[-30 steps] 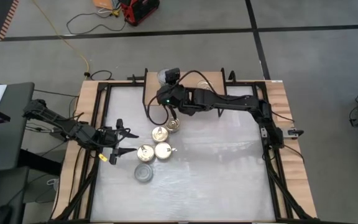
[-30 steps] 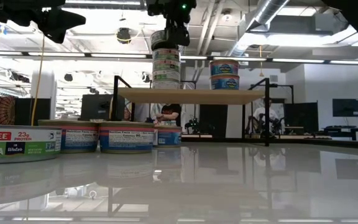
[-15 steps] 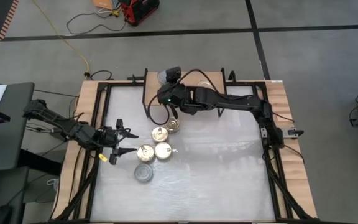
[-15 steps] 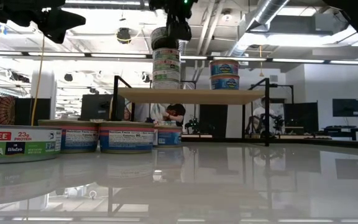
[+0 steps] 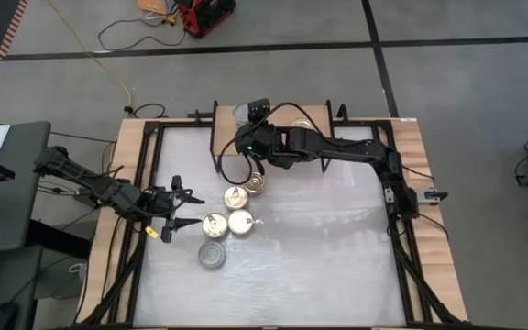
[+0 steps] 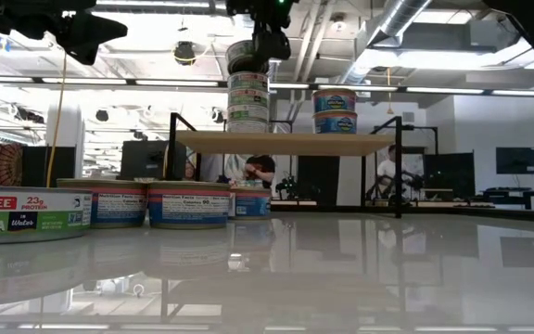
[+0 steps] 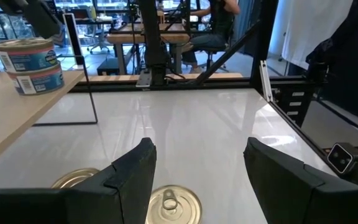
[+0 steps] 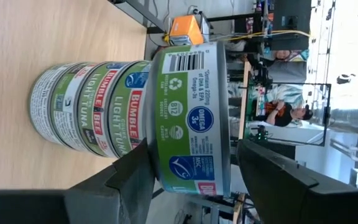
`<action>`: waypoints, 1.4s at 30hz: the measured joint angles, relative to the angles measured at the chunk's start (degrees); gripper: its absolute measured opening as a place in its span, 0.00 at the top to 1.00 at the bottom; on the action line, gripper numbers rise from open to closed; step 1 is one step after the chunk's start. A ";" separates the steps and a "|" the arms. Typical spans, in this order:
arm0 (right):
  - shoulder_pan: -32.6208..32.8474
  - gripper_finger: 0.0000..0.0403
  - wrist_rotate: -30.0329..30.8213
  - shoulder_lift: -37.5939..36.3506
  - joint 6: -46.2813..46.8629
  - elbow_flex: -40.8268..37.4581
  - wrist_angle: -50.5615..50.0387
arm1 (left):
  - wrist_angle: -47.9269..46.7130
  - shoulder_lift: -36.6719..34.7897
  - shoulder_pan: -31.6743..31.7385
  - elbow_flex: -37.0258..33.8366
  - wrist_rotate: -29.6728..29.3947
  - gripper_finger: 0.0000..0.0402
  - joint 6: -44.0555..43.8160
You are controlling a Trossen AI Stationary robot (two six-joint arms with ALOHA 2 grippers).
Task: Stack canned seafood by type on shelf
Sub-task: Stack the green white tuna can on top of the other green white tuna cans on the shelf
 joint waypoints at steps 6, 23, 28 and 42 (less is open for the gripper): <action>-0.55 0.35 -0.75 0.00 -0.05 0.00 -0.89 | 0.09 0.00 -0.01 0.00 0.04 0.42 -0.16; -2.73 0.45 -2.69 -0.02 4.74 0.76 -4.20 | -0.18 0.00 -0.01 0.00 1.10 0.42 -0.23; -2.23 0.45 -2.71 -0.02 4.09 0.76 -4.37 | -0.37 0.00 -0.01 0.00 1.09 0.42 -0.15; -1.01 0.45 -2.45 -0.46 4.14 0.76 -5.32 | -0.45 0.00 -0.01 0.00 1.07 0.42 -0.14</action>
